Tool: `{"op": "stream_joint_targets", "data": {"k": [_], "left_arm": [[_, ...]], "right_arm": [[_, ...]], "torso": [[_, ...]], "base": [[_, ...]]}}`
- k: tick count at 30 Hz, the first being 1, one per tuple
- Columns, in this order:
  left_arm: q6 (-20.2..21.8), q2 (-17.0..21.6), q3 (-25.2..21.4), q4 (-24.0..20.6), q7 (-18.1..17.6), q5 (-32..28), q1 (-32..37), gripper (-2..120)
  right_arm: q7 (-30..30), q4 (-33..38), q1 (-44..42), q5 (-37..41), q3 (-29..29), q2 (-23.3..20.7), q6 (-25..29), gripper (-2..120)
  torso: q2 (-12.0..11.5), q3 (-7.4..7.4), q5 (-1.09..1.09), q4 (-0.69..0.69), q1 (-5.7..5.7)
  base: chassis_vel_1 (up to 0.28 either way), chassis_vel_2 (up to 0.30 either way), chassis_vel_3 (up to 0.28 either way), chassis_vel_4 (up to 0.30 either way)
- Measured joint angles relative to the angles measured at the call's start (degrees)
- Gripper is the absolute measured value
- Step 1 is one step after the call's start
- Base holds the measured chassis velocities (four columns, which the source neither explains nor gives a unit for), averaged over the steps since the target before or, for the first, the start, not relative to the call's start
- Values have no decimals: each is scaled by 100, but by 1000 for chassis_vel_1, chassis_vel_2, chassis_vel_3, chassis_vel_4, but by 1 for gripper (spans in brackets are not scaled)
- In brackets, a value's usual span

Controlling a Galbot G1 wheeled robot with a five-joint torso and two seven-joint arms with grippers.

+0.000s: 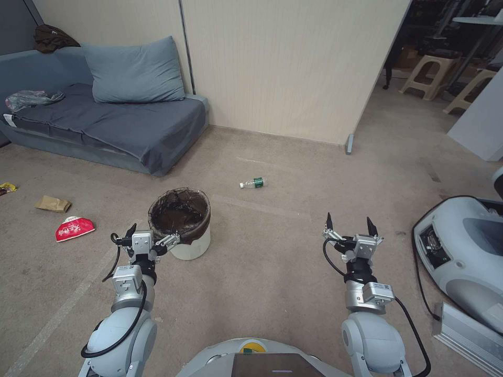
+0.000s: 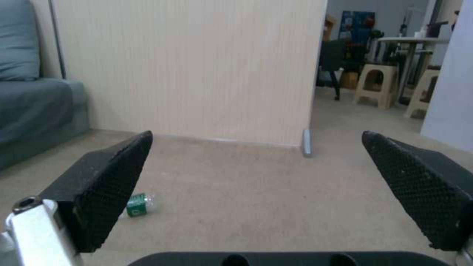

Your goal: Pick up the trash bin, then pick up the garbage from the floor and place it into the trash bin.

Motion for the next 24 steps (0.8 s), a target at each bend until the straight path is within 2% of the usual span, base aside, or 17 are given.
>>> {"op": "stream_joint_targets", "data": {"k": [24], "left_arm": [[6,-4,-6,-60,-3,-5,24,100]], "right_arm": [[-27,19,-24,5,3,1,4,100]], "torso": [[0,0,0,0,0]], "base": [[-119,121,123,-112]]}}
